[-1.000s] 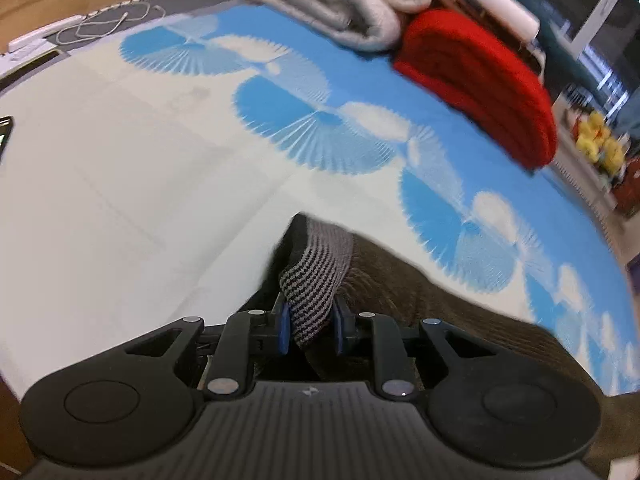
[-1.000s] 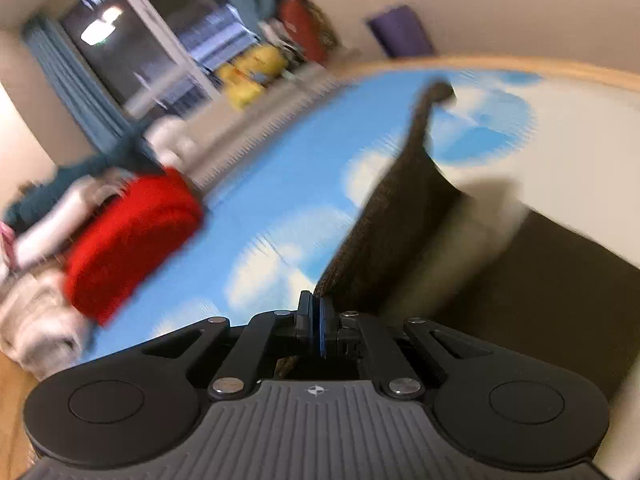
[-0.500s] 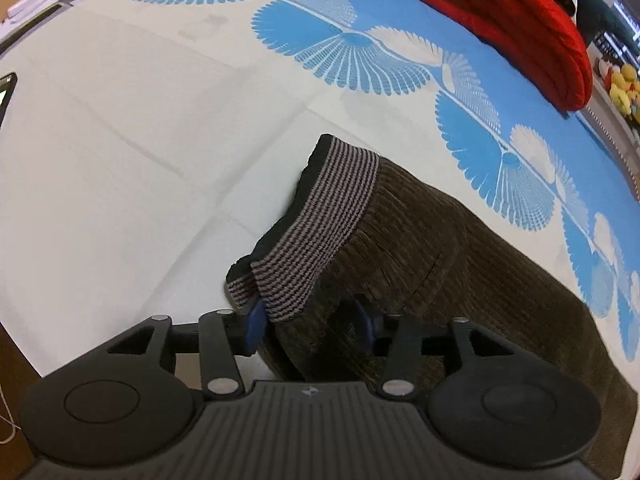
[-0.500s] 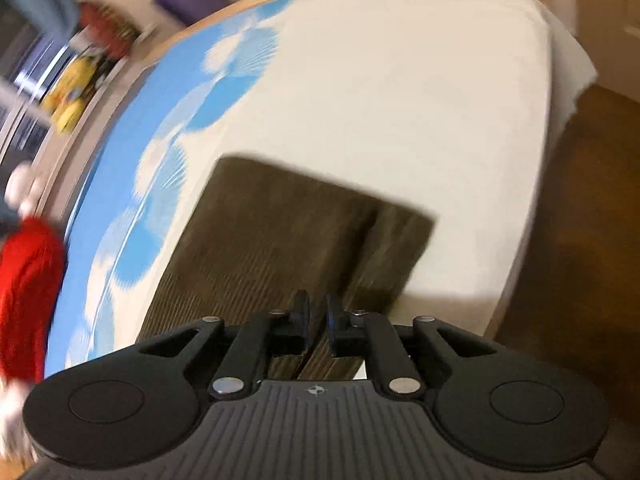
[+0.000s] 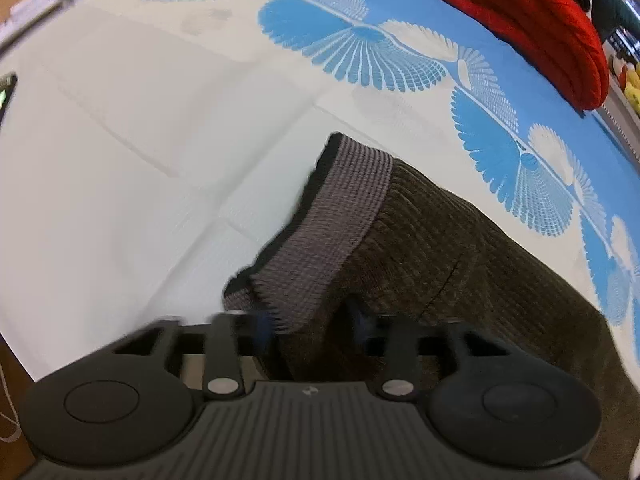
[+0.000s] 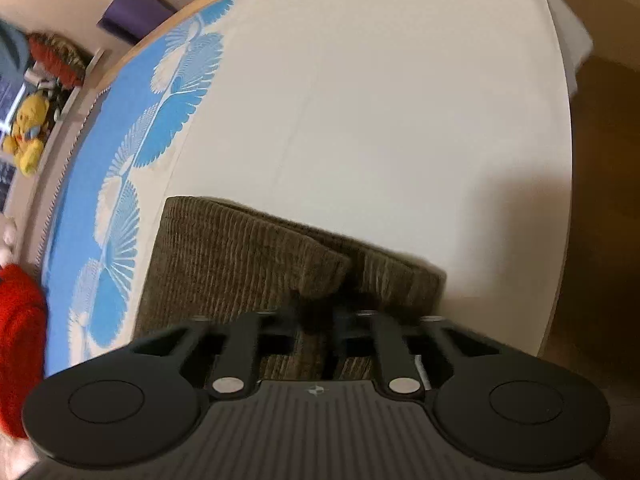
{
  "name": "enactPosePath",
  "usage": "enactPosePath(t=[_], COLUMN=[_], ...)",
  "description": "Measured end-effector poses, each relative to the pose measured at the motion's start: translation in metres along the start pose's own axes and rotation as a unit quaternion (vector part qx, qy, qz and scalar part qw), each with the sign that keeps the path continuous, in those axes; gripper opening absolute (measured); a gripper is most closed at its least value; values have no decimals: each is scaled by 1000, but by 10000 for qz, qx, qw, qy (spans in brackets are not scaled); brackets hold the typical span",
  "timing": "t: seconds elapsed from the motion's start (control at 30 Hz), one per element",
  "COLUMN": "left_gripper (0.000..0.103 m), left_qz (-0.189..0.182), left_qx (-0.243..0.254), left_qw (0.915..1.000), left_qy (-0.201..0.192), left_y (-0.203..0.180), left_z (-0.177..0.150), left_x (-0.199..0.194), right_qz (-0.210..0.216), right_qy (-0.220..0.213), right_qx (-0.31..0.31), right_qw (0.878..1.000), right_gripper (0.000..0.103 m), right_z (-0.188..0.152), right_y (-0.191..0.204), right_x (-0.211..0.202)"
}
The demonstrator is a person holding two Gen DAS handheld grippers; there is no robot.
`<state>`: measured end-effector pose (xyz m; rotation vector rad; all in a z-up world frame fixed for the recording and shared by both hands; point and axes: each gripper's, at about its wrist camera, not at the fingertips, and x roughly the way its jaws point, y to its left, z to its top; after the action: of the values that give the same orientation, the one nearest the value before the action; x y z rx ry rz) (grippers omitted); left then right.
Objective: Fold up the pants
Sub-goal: 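Hold the waistband with the left tool while the right tool lifts the leg cuff toward it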
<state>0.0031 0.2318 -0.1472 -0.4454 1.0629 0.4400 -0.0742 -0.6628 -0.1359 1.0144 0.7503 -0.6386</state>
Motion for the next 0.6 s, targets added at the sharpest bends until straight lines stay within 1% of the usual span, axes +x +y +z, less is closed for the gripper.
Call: enactPosePath(t=[0.03, 0.07, 0.1, 0.13, 0.17, 0.2, 0.23, 0.27, 0.3, 0.33, 0.37, 0.4, 0.43, 0.47, 0.5, 0.57, 0.6], left_gripper=[21, 20, 20, 19, 19, 19, 19, 20, 20, 20, 21, 22, 24, 26, 31, 34, 34], left_qz=[-57, -167, -307, -420, -486, -431, -329, -249, -231, -195, -112, -83, -92, -62, 18, 45, 64], left_qx=[38, 84, 121, 168, 256, 343, 412, 403, 317, 244, 149, 103, 108, 194, 286, 263, 226], left_qw=[9999, 9990, 9967, 9936, 9894, 9873, 9873, 9900, 9939, 9968, 9990, 9997, 9999, 9998, 9996, 9996, 9996], left_qy=[-124, -402, -745, -1039, -1344, -1489, -1500, -1330, -1035, -740, -417, -213, -46, 25, 21, -84, -181], left_y=[-1, -2, -3, -3, -3, -4, -3, 2, 7, 12, 18, 21, 23, 22, 22, 22, 22], left_z=[2, 4, 6, 6, 6, 4, 3, 3, 3, 2, 1, 0, 1, 0, -1, -2, -1], left_x=[-4, -14, -25, -35, -47, -52, -53, -49, -41, -32, -22, -16, -12, -11, -13, -20, -25], right_qz=[46, 216, 545, 913, 1240, 1419, 1402, 1142, 764, 197, -254, -467, -485, -432, -432, -548, -607], right_qy=[-130, -307, -555, -823, -1113, -1342, -1428, -1350, -1166, -853, -496, -163, 4, 97, 127, 68, -6], right_qx=[-173, -350, -543, -752, -1032, -1192, -1131, -909, -689, -540, -461, -381, -321, -366, -532, -778, -766], right_qw=[9998, 9987, 9955, 9896, 9806, 9735, 9732, 9800, 9878, 9947, 9974, 9980, 9983, 9983, 9976, 9954, 9952], right_gripper=[10, 9, 9, 8, 8, 8, 8, 8, 8, 8, 8, 8, 8, 9, 12, 17, 23], right_z=[-1, -3, -5, -7, -11, -15, -17, -17, -18, -19, -19, -19, -17, -14, -13, -14, -15], right_y=[5, 12, 18, 26, 34, 37, 33, 23, 10, -4, -16, -27, -33, -37, -36, -32, -31], right_x=[-6, -16, -32, -48, -66, -81, -89, -90, -85, -75, -62, -49, -42, -37, -36, -39, -43])
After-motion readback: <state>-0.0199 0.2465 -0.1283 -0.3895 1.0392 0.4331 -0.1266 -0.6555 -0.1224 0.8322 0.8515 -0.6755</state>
